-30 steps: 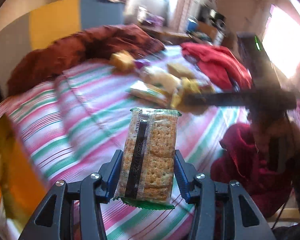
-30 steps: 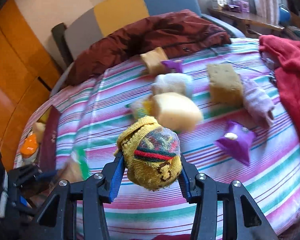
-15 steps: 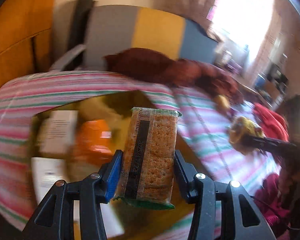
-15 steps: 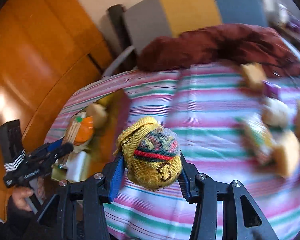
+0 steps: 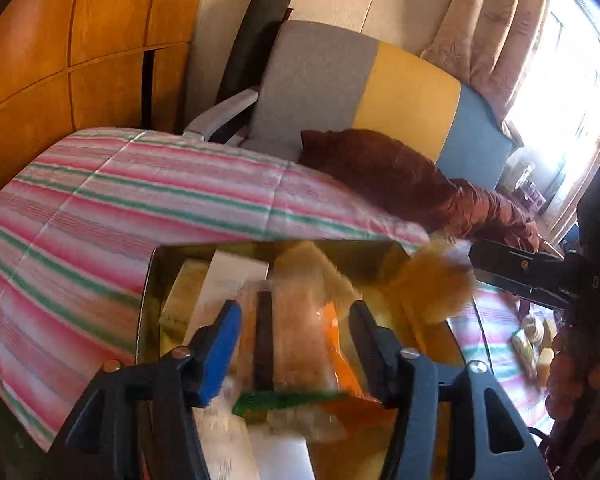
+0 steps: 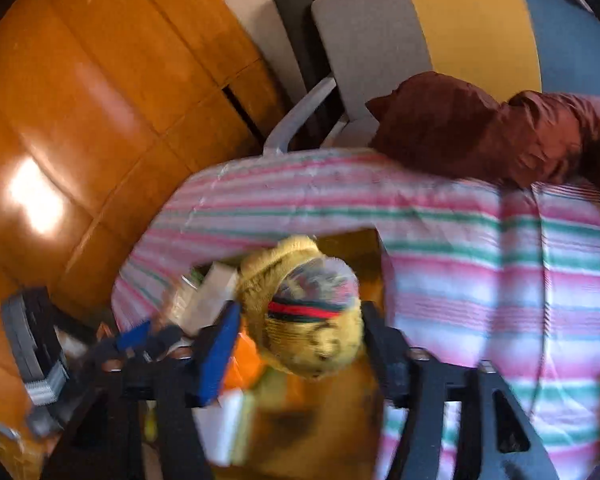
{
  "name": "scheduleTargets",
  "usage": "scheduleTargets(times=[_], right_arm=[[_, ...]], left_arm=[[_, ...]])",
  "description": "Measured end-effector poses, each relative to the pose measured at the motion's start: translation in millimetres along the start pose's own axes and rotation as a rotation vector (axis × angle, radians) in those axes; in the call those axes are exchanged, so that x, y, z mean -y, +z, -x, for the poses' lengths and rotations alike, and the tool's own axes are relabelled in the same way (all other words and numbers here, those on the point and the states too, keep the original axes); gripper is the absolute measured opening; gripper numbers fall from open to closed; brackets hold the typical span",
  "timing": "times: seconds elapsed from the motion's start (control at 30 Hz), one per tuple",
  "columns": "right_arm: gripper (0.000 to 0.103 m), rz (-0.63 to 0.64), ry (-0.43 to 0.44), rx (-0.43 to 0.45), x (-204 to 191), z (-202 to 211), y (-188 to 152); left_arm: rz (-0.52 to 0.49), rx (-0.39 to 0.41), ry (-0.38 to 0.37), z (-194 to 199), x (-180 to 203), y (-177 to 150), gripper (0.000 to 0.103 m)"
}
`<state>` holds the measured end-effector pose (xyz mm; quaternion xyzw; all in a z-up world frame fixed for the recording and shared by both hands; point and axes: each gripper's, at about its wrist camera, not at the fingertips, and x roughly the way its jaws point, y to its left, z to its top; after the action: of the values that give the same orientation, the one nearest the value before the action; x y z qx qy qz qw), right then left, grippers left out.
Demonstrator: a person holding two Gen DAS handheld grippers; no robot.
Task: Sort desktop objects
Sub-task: 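Carry the cracker pack and yellow sock bundle to the gold tray and release both, then move the left gripper back over the bed while the right grasps a yellow sponge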
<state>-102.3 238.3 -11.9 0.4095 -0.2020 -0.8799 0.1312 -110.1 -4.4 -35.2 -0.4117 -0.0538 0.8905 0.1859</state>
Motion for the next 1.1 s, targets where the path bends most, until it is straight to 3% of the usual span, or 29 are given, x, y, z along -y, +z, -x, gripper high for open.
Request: scheduleTargets(times=[0.1, 0.27, 0.57, 0.7, 1.1], right_arm=[[0.075, -0.001, -0.01, -0.003, -4, -3, 4], [0.077, 0.006, -0.045, -0.024, 8, 5, -17], [0.08, -0.017, -0.11, -0.049, 36, 25, -66], [0.085, -0.01, -0.143, -0.02, 41, 41, -74], [0.087, 0.02, -0.244, 0.008, 57, 70, -102]], left_arm=[[-0.018, -0.022, 0.028, -10, 2, 3, 0.061], [-0.003, -0.008, 0.05, -2, 0, -7, 0.061], [-0.026, -0.011, 0.028, 23, 21, -32, 0.062], [-0.064, -0.019, 0.012, 28, 40, -42, 0.062], [-0.153, -0.071, -0.052, 28, 88, -64, 0.062]])
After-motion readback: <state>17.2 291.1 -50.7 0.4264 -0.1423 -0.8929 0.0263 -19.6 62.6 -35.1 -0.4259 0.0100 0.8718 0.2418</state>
